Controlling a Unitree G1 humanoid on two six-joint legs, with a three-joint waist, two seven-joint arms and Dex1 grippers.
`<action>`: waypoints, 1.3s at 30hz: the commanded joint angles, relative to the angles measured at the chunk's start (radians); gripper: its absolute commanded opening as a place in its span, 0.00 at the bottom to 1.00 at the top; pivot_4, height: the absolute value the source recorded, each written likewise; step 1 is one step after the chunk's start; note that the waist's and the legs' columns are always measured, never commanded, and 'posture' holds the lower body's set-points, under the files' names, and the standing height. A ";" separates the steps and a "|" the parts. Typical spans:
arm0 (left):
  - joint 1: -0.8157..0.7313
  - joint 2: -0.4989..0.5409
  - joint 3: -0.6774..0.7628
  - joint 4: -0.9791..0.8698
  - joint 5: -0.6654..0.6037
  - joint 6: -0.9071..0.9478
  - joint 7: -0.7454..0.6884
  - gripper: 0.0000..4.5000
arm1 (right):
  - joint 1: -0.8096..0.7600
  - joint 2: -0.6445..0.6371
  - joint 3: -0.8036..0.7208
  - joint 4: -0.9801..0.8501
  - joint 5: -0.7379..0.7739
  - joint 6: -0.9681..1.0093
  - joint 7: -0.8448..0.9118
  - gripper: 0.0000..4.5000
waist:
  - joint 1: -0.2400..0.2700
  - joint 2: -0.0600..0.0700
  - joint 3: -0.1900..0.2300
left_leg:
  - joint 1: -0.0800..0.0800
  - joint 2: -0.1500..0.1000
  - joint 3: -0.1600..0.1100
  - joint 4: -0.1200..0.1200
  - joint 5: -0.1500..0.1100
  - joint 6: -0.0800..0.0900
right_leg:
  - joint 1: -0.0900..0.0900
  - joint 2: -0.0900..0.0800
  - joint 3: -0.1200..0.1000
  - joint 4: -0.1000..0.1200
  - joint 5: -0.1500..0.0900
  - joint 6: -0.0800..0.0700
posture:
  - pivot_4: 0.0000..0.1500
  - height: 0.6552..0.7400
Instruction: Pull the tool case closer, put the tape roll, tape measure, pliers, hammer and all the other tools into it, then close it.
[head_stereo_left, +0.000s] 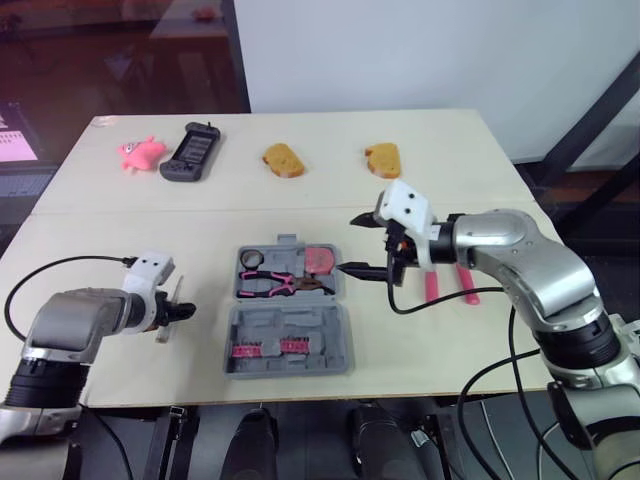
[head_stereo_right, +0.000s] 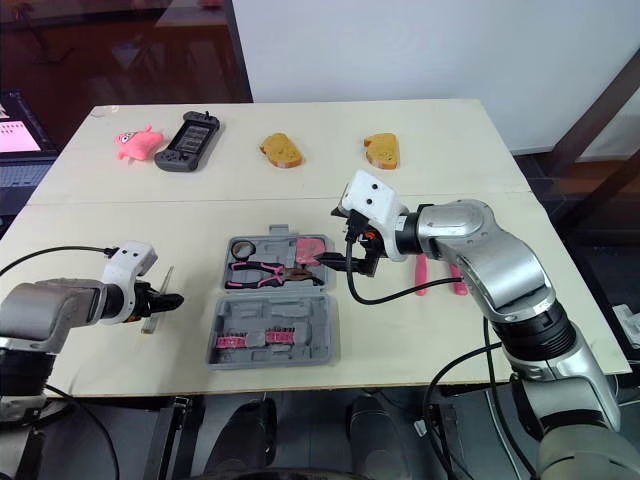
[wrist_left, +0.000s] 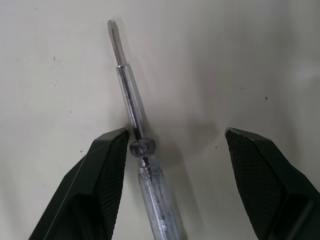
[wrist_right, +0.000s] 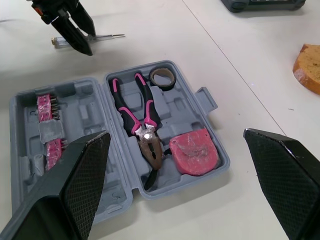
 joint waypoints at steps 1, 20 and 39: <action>0.072 -0.020 0.037 -0.005 -0.013 0.062 0.024 0.74 | -0.026 -0.005 -0.008 -0.015 -0.005 -0.011 0.002 1.00 | -0.003 0.000 0.000 | 0.000 0.000 0.000 0.000 0.000 0.000 | 0.000 0.000 0.000 0.000 0.000 0.000 | 1.00 1.00; 0.198 -0.192 0.211 -0.100 -0.014 -0.107 0.163 0.00 | -0.050 0.007 0.012 0.016 -0.029 -0.035 0.021 1.00 | -0.010 0.001 -0.001 | 0.000 0.000 0.000 0.000 0.000 0.000 | 0.000 0.000 0.000 0.000 0.000 0.000 | 1.00 1.00; 0.012 0.176 -0.016 -0.082 -0.030 -0.355 -0.308 0.00 | 0.022 -0.075 -0.035 -0.098 0.053 0.041 0.075 1.00 | 0.004 -0.001 0.001 | -0.002 0.000 0.000 -0.001 0.000 0.000 | -0.002 0.000 0.000 -0.001 0.000 0.000 | 1.00 1.00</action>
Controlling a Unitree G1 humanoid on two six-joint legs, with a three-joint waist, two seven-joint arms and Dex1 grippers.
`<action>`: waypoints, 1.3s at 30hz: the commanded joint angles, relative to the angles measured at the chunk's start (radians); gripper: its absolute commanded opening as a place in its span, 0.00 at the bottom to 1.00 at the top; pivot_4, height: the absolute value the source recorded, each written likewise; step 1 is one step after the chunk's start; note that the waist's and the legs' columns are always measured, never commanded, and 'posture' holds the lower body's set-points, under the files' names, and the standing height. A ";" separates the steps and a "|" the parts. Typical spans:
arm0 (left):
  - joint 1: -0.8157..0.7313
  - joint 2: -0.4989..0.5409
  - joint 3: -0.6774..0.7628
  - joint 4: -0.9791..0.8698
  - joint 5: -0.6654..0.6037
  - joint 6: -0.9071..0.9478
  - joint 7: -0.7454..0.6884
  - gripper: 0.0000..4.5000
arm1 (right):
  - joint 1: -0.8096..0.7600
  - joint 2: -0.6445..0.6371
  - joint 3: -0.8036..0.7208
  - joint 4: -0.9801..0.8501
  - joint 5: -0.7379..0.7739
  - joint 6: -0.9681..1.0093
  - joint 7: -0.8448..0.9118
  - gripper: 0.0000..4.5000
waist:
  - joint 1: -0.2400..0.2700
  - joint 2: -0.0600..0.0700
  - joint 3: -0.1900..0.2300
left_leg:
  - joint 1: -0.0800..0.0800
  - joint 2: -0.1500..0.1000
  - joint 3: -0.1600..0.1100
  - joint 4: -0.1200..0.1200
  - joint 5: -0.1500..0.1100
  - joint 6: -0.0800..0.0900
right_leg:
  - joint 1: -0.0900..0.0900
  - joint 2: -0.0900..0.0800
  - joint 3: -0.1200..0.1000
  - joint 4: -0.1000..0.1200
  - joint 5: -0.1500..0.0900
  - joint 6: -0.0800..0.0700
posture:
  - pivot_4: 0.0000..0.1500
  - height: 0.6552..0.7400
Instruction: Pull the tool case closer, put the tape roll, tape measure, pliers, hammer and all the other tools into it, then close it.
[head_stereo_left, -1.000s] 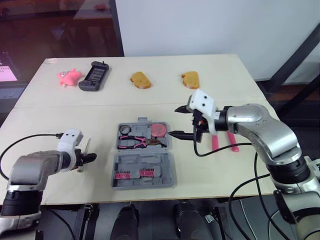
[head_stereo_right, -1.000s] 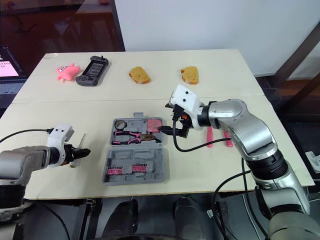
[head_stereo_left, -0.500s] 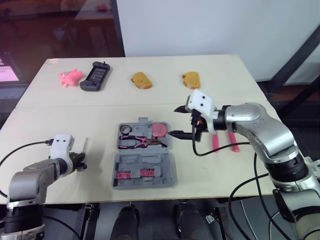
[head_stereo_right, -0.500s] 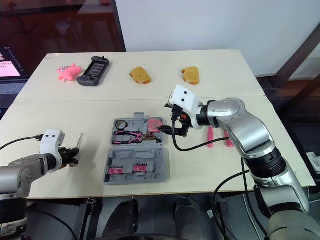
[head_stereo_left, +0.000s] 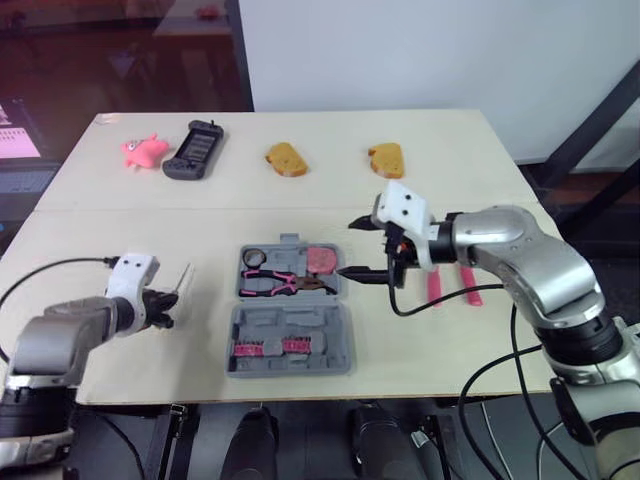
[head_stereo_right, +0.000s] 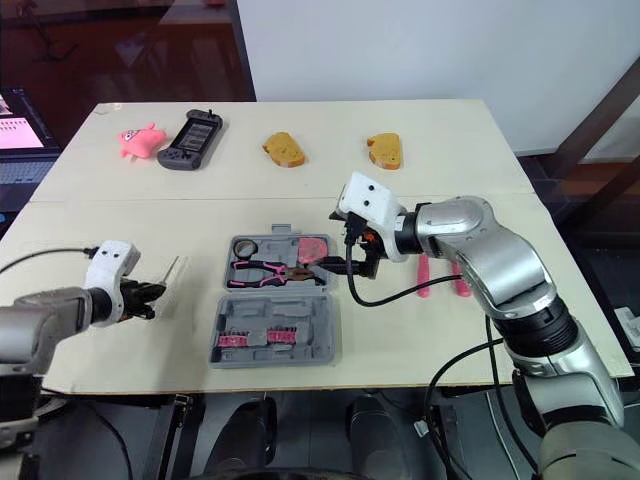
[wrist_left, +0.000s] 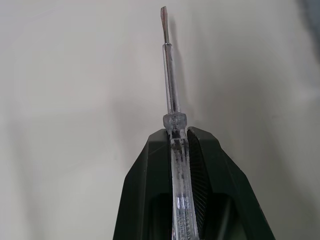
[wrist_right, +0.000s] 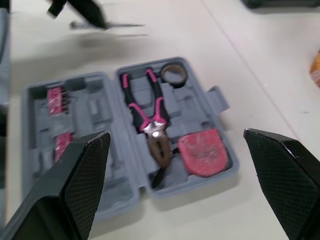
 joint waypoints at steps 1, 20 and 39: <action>-0.083 0.100 -0.089 -0.009 -0.005 -0.188 -0.242 0.00 | 0.033 -0.032 -0.052 -0.078 0.039 0.013 0.011 1.00 | 0.002 0.000 0.000 | 0.000 0.000 0.000 0.000 0.000 0.000 | 0.000 0.000 0.000 0.000 0.000 0.000 | 1.00 1.00; -0.681 -0.009 -0.567 0.249 0.204 -0.553 -0.907 0.00 | 0.331 -0.096 -0.298 -0.434 0.234 0.330 -0.198 1.00 | 0.002 0.001 0.001 | -0.008 0.000 -0.001 0.004 0.000 0.000 | -0.004 0.001 0.000 0.000 0.000 0.001 | 1.00 1.00; -0.715 -0.100 -0.866 0.051 0.405 -0.169 -0.839 0.00 | 0.371 -0.151 -0.297 -0.466 0.244 0.304 -0.292 1.00 | 0.001 0.001 0.001 | -0.008 0.000 -0.002 0.004 0.000 0.001 | -0.004 0.001 -0.001 0.001 -0.001 0.001 | 1.00 1.00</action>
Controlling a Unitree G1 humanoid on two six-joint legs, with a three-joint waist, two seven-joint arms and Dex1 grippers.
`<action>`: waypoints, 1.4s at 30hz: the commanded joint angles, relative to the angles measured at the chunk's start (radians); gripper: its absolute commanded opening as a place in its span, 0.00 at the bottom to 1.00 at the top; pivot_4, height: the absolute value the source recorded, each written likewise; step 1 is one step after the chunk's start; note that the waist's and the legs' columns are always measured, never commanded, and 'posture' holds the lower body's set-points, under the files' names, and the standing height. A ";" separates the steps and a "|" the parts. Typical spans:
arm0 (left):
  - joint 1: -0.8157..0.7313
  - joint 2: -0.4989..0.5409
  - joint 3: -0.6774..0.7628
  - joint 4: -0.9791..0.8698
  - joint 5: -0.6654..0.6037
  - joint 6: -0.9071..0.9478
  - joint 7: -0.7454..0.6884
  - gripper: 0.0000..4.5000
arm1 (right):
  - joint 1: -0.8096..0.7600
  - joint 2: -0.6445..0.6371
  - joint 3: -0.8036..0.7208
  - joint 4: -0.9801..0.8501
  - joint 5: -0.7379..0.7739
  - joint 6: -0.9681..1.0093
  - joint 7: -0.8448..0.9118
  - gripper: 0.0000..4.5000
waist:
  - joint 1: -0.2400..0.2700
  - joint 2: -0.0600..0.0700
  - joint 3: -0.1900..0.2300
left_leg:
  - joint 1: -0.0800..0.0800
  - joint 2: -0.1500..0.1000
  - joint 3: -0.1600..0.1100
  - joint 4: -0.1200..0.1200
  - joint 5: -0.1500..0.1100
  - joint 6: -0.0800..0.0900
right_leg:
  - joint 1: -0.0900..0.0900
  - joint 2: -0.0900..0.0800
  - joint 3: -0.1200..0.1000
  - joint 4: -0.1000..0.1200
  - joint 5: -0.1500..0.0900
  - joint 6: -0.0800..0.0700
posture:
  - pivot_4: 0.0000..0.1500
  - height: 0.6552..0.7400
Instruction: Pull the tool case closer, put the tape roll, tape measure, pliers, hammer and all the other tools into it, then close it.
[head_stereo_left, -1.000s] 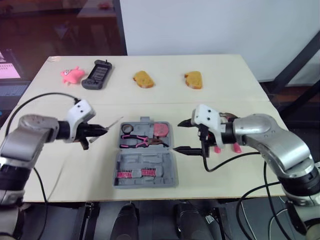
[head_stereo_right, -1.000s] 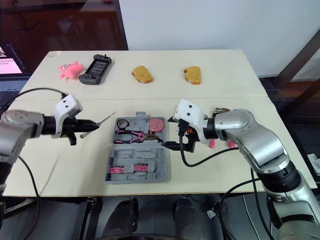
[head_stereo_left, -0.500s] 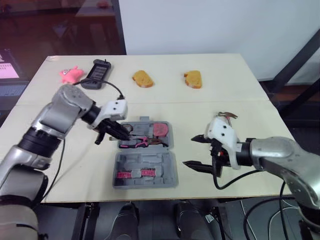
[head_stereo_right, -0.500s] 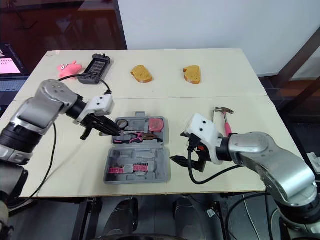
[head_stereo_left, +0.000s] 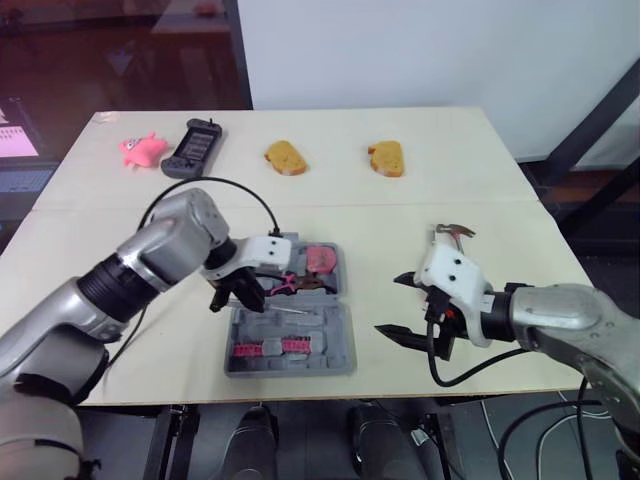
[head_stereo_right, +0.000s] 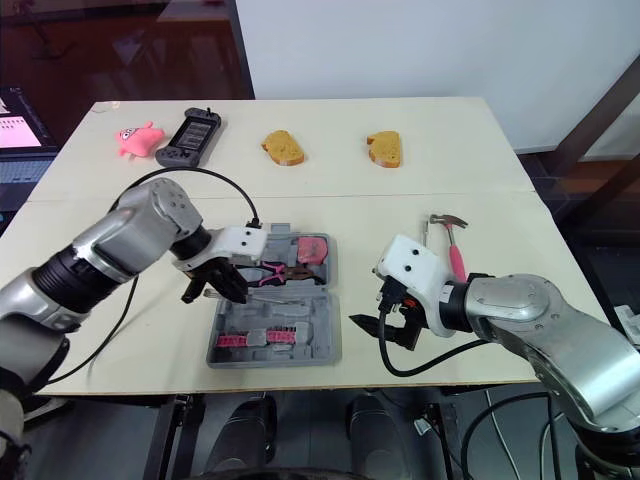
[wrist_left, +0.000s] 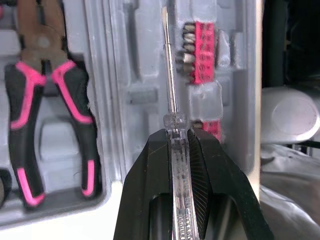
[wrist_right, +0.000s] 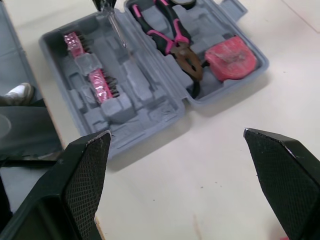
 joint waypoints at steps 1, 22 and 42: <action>0.002 -0.011 -0.007 -0.007 0.033 0.007 0.034 0.00 | -0.015 -0.014 -0.003 0.000 -0.003 -0.028 -0.010 1.00 | -0.001 0.000 0.000 | 0.000 0.000 0.000 0.000 0.000 0.000 | 0.000 0.000 0.000 0.000 0.000 0.000 | 1.00 1.00; 0.015 -0.088 -0.022 0.079 0.095 0.003 0.119 0.00 | -0.043 -0.031 0.031 0.054 -0.025 -0.076 -0.019 1.00 | 0.001 0.000 0.000 | 0.000 0.000 0.000 0.001 0.000 0.000 | 0.000 0.000 0.000 0.001 0.000 0.000 | 1.00 1.00; 0.006 -0.125 -0.020 0.106 0.127 0.010 0.130 0.24 | -0.052 -0.044 0.043 0.068 -0.034 -0.090 -0.018 1.00 | 0.005 0.000 0.000 | 0.000 0.000 0.000 0.001 0.000 0.000 | 0.001 0.000 0.000 0.001 0.000 0.000 | 1.00 1.00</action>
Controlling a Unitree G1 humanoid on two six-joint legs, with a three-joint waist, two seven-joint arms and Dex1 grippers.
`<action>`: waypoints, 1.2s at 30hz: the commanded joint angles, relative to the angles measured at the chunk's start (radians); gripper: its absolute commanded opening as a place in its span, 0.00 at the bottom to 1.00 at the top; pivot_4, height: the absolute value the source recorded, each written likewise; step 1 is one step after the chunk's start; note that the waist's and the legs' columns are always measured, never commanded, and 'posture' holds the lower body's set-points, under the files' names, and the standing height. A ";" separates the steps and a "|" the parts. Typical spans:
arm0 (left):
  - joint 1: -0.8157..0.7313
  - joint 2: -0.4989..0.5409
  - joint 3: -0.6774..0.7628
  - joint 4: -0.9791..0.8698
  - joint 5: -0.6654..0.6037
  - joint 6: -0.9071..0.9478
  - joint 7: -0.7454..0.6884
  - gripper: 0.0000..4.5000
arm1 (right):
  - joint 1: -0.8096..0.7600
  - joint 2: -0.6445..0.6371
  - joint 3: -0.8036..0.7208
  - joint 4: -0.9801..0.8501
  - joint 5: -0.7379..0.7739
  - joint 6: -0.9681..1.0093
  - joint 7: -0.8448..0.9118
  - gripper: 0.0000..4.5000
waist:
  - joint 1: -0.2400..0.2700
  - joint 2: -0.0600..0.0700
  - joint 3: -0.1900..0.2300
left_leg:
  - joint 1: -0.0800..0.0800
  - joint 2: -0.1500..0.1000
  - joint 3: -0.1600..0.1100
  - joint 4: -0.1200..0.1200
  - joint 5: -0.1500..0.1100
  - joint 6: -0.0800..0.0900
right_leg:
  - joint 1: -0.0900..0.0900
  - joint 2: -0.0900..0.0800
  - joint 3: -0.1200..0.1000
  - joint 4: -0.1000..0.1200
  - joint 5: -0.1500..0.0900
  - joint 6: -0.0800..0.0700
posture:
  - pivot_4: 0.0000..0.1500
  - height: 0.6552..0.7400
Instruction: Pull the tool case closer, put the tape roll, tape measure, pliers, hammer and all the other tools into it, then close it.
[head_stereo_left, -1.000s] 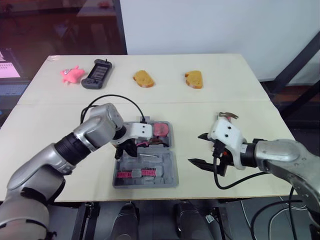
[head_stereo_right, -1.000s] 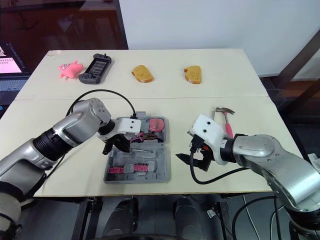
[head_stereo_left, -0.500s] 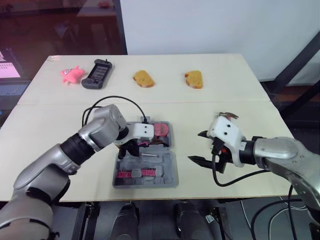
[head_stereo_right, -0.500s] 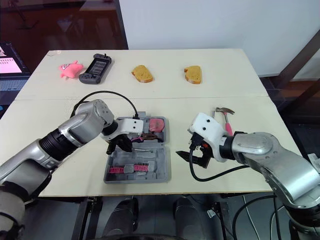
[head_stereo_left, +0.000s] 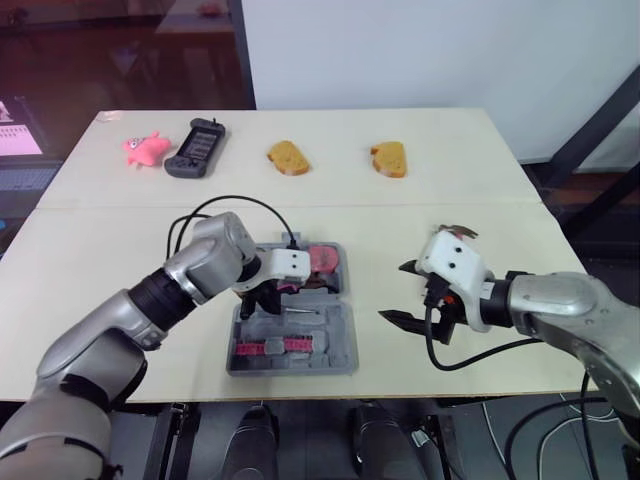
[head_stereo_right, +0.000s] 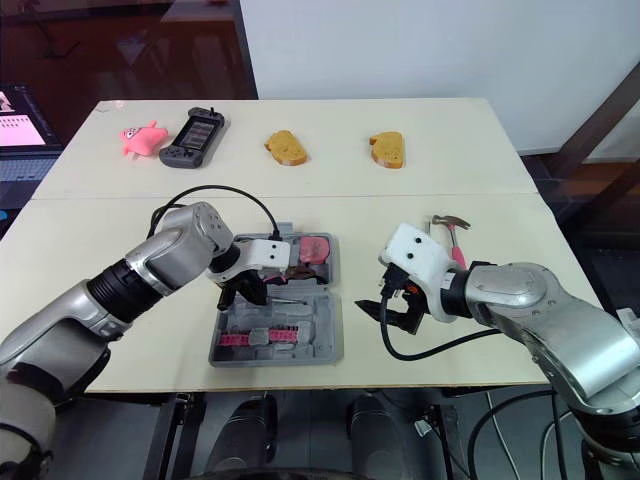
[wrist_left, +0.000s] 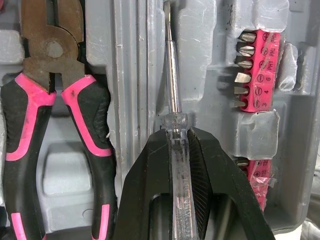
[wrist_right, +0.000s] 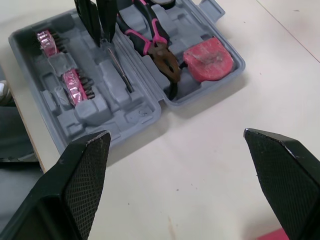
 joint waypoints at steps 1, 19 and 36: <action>-0.025 0.007 0.014 -0.019 0.015 0.014 0.004 0.32 | -0.019 -0.012 -0.006 -0.009 -0.004 -0.022 0.002 1.00 | 0.000 0.000 0.000 | 0.000 0.000 0.000 0.000 0.000 0.000 | 0.000 0.000 0.000 0.000 0.000 0.000 | 1.00 1.00; 0.222 0.132 0.526 0.030 -0.276 -0.416 0.075 0.96 | -0.066 -0.014 0.053 0.045 -0.018 -0.095 0.057 1.00 | -0.001 0.001 0.000 | 0.001 0.000 0.000 0.001 0.000 0.000 | 0.001 -0.001 -0.001 0.000 0.000 0.000 | 1.00 1.00; 0.416 -0.016 0.582 0.163 -0.366 -0.701 0.060 0.00 | -0.138 -0.005 0.090 0.083 -0.018 -0.125 0.097 1.00 | -0.001 0.001 -0.001 | 0.001 0.000 0.000 0.002 0.000 0.000 | 0.001 -0.001 -0.001 0.002 0.000 0.000 | 1.00 1.00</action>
